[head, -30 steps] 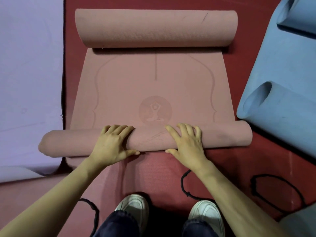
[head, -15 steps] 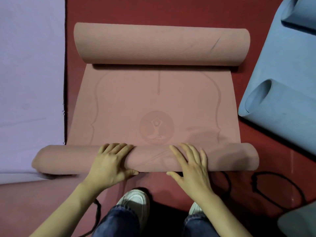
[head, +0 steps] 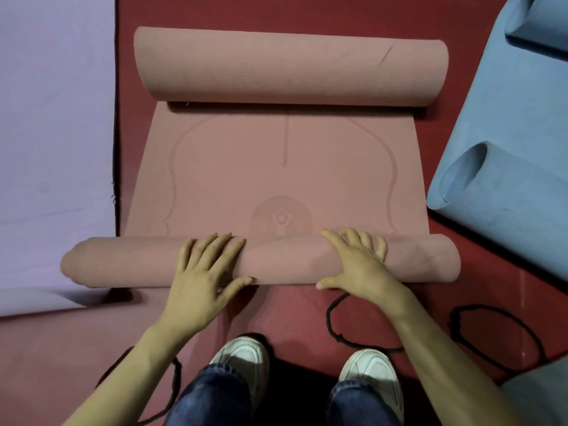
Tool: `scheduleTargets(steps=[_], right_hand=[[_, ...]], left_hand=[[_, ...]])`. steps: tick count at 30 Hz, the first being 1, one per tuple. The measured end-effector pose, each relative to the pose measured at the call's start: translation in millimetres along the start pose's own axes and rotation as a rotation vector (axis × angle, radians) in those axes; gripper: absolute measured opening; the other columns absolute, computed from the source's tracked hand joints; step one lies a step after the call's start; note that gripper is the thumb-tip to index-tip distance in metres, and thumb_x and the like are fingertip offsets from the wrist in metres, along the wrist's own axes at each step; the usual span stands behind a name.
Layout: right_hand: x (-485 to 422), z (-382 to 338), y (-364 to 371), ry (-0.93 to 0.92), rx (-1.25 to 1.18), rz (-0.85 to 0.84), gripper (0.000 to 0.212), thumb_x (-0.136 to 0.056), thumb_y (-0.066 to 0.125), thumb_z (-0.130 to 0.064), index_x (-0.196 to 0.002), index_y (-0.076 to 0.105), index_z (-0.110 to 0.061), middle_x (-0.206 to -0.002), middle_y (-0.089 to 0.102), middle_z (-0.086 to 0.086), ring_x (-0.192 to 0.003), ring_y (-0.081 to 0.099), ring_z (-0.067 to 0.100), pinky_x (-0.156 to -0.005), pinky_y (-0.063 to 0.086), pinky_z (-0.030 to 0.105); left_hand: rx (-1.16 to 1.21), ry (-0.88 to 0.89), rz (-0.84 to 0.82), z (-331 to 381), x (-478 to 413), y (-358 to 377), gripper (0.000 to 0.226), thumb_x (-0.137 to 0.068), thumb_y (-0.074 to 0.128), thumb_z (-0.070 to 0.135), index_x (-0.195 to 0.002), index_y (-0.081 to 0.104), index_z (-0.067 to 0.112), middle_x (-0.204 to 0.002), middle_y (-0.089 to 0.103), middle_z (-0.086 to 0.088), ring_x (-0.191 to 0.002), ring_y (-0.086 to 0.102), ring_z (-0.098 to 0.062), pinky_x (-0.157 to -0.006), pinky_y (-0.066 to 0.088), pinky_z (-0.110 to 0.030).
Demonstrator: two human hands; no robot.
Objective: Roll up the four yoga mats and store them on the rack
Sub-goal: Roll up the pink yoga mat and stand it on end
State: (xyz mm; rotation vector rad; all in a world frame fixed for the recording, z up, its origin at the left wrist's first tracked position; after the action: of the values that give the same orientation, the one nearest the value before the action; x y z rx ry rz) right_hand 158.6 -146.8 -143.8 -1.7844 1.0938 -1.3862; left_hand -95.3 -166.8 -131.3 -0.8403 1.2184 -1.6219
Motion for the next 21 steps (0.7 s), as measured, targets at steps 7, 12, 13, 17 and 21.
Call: scheduleTargets(steps=[7, 12, 13, 17, 21], right_hand=[[20, 6, 5, -0.137, 0.02, 0.38, 0.084, -0.07, 0.053, -0.066, -0.143, 0.034, -0.029, -0.145, 0.039, 0.008, -0.136, 0.029, 0.026, -0.113, 0.003, 0.045], [15, 3, 17, -0.099, 0.066, 0.4, 0.111, -0.05, 0.085, -0.052, -0.143, 0.029, -0.029, -0.144, 0.03, 0.008, -0.136, 0.021, 0.028, -0.105, 0.006, 0.061], [10, 2, 12, -0.088, 0.071, 0.403, 0.11, -0.048, 0.086, -0.052, -0.141, 0.032, -0.03, -0.142, 0.033, 0.008, -0.134, 0.022, 0.027, -0.106, 0.007, 0.061], [-14, 4, -6, -0.066, 0.02, 0.28, 0.098, -0.063, 0.077, -0.056, -0.145, 0.026, -0.037, -0.15, 0.026, 0.0, -0.139, 0.01, 0.017, -0.111, -0.009, 0.045], [-26, 4, -21, -0.045, -0.034, 0.167, 0.095, -0.065, 0.075, -0.056, -0.144, 0.025, -0.04, -0.147, 0.025, -0.005, -0.14, 0.009, 0.015, -0.113, -0.009, 0.043]], left_hand=[[-0.027, -0.054, -0.123, -15, -29, 5, 0.084, -0.08, 0.023, 0.083, -0.131, 0.054, 0.025, -0.127, 0.059, 0.0, -0.117, 0.051, -0.023, -0.104, 0.025, -0.041], [0.011, -0.076, -0.162, -24, -48, 4, 0.088, -0.073, 0.023, 0.084, -0.137, 0.05, 0.028, -0.133, 0.054, 0.004, -0.124, 0.046, -0.021, -0.108, 0.024, -0.04], [-0.003, -0.07, -0.144, -23, -49, 4, 0.086, -0.077, 0.022, 0.082, -0.136, 0.051, 0.027, -0.133, 0.055, 0.002, -0.123, 0.047, -0.022, -0.108, 0.025, -0.041], [0.017, -0.085, 0.049, -7, -38, 1, 0.065, -0.094, 0.027, 0.06, -0.132, 0.055, 0.015, -0.133, 0.056, -0.009, -0.124, 0.048, -0.03, -0.109, 0.023, -0.048], [-0.02, -0.079, 0.03, -3, -26, 14, 0.075, -0.089, 0.031, 0.066, -0.146, 0.036, 0.017, -0.149, 0.039, -0.003, -0.14, 0.03, -0.024, -0.115, 0.006, -0.05]])
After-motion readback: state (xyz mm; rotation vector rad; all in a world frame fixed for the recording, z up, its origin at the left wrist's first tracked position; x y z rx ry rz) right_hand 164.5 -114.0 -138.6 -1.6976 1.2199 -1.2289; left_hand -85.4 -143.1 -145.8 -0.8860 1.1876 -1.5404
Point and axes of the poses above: each hand's wrist, its own x-axis away from the middle knuckle, its own y-axis out of the palm, z = x × y, the point moved 6 cm from there along -x, towards the middle knuckle
